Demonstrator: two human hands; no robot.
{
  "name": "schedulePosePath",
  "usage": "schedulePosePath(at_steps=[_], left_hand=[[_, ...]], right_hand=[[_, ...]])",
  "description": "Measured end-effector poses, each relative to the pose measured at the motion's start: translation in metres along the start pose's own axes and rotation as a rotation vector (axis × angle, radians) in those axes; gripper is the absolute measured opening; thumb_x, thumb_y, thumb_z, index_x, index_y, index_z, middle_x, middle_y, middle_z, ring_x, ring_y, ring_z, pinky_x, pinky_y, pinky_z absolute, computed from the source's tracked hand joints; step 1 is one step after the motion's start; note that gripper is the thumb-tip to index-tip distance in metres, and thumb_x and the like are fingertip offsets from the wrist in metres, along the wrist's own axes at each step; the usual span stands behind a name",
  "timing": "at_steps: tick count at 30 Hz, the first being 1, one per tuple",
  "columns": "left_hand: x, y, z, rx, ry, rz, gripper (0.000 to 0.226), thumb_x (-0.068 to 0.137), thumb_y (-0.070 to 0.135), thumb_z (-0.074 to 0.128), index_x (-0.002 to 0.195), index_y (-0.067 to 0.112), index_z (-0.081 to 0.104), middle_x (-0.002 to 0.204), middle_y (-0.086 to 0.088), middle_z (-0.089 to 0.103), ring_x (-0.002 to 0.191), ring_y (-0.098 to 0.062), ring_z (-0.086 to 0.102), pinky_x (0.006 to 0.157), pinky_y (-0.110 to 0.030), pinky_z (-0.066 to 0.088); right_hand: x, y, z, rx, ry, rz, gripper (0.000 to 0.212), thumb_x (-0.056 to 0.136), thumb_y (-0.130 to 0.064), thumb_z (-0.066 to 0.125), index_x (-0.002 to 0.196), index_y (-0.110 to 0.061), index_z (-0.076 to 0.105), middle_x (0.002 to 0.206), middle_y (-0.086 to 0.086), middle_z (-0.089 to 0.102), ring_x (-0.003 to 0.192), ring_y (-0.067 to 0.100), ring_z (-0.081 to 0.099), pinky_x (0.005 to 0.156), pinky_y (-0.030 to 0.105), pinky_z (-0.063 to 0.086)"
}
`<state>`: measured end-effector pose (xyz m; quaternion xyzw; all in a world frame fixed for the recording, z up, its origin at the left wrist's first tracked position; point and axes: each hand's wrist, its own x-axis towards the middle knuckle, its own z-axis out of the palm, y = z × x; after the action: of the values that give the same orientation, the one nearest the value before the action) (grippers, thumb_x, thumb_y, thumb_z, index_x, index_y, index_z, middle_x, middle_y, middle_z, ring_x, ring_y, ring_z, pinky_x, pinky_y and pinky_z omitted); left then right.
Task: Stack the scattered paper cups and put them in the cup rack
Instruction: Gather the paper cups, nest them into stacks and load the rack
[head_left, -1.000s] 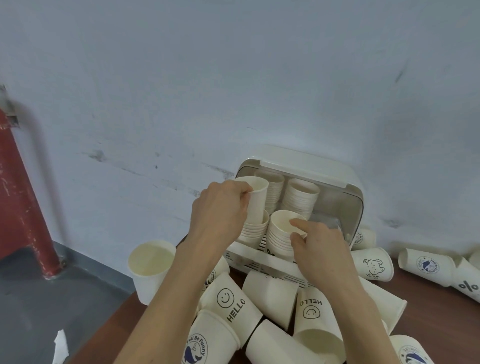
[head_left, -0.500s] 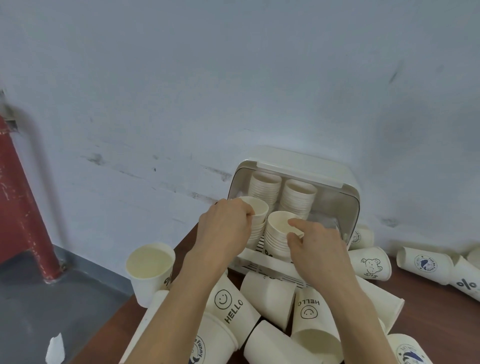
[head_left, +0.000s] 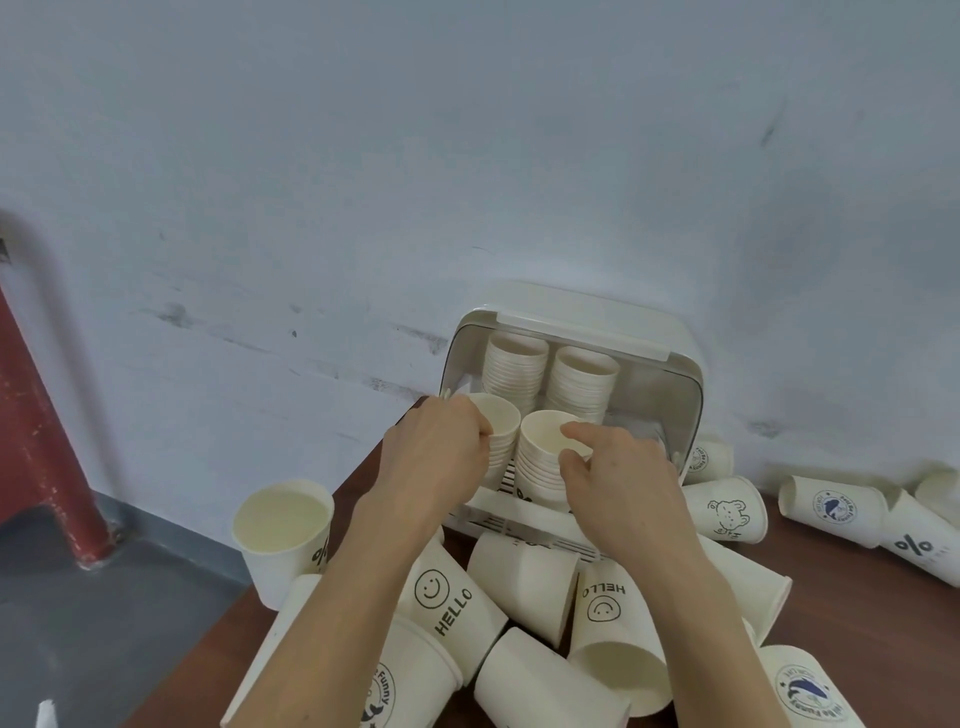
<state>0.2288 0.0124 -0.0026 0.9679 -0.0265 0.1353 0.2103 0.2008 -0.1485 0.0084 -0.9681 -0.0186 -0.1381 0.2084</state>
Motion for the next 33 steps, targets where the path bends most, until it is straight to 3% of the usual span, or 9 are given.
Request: schedulePosePath(at_steps=[4, 8, 12, 18, 23, 29, 33], left_hand=[[0.001, -0.002, -0.001, 0.016, -0.054, 0.013, 0.026, 0.095, 0.026, 0.044, 0.093, 0.024, 0.071, 0.096, -0.003, 0.062, 0.084, -0.024, 0.053, 0.067, -0.031, 0.044], [0.001, -0.001, -0.007, -0.005, -0.022, 0.011, 0.029, 0.096, 0.031, 0.044, 0.114, 0.02, 0.065, 0.117, -0.003, 0.06, 0.104, -0.027, 0.054, 0.074, -0.031, 0.038], [-0.008, 0.007, -0.017, -0.075, 0.055, 0.024, 0.033, 0.097, 0.032, 0.043, 0.124, 0.028, 0.06, 0.111, -0.002, 0.064, 0.104, -0.026, 0.055, 0.075, -0.032, 0.04], [-0.047, 0.028, -0.018, -0.197, 0.099, 0.095, 0.029, 0.093, 0.028, 0.045, 0.112, 0.031, 0.067, 0.08, 0.001, 0.057, 0.088, -0.022, 0.058, 0.073, -0.035, 0.049], [-0.08, 0.045, -0.02, -0.223, 0.072, 0.107, 0.033, 0.094, 0.031, 0.046, 0.123, 0.033, 0.062, 0.098, 0.001, 0.071, 0.102, -0.023, 0.06, 0.082, -0.037, 0.05], [-0.122, 0.075, -0.046, -0.218, 0.069, 0.174, 0.034, 0.094, 0.031, 0.045, 0.125, 0.033, 0.059, 0.098, 0.004, 0.07, 0.101, -0.018, 0.06, 0.079, -0.037, 0.051], [-0.15, 0.092, -0.065, -0.195, 0.046, 0.201, 0.033, 0.094, 0.031, 0.044, 0.124, 0.032, 0.06, 0.098, 0.005, 0.07, 0.098, -0.018, 0.062, 0.077, -0.034, 0.05]], right_hand=[[0.001, 0.0, 0.002, 0.003, 0.017, -0.003, 0.039, 0.095, -0.028, 0.043, 0.133, -0.031, 0.054, 0.107, 0.007, 0.07, 0.107, 0.03, 0.059, 0.087, 0.041, 0.049], [0.001, 0.002, 0.001, -0.002, 0.045, -0.019, 0.039, 0.095, -0.03, 0.045, 0.133, -0.031, 0.054, 0.108, 0.008, 0.069, 0.109, 0.031, 0.058, 0.086, 0.039, 0.046], [-0.004, 0.007, -0.007, -0.035, 0.078, -0.04, 0.04, 0.096, -0.028, 0.042, 0.134, -0.028, 0.053, 0.11, 0.004, 0.068, 0.111, 0.03, 0.055, 0.084, 0.037, 0.044], [-0.034, 0.018, -0.013, -0.045, 0.091, -0.025, 0.028, 0.091, -0.023, 0.044, 0.11, -0.025, 0.065, 0.091, 0.006, 0.067, 0.089, 0.03, 0.057, 0.066, 0.033, 0.037], [-0.068, 0.017, -0.041, -0.037, 0.093, 0.007, 0.027, 0.091, -0.018, 0.046, 0.112, -0.014, 0.064, 0.099, 0.006, 0.067, 0.095, 0.026, 0.058, 0.08, 0.041, 0.05], [-0.111, 0.018, -0.074, -0.114, 0.089, 0.015, 0.027, 0.093, -0.022, 0.044, 0.113, -0.02, 0.061, 0.093, 0.001, 0.067, 0.09, 0.024, 0.06, 0.077, 0.038, 0.051], [-0.147, 0.015, -0.1, -0.13, 0.049, 0.043, 0.03, 0.092, -0.022, 0.043, 0.118, -0.022, 0.059, 0.112, 0.003, 0.065, 0.105, 0.026, 0.055, 0.08, 0.037, 0.046]])
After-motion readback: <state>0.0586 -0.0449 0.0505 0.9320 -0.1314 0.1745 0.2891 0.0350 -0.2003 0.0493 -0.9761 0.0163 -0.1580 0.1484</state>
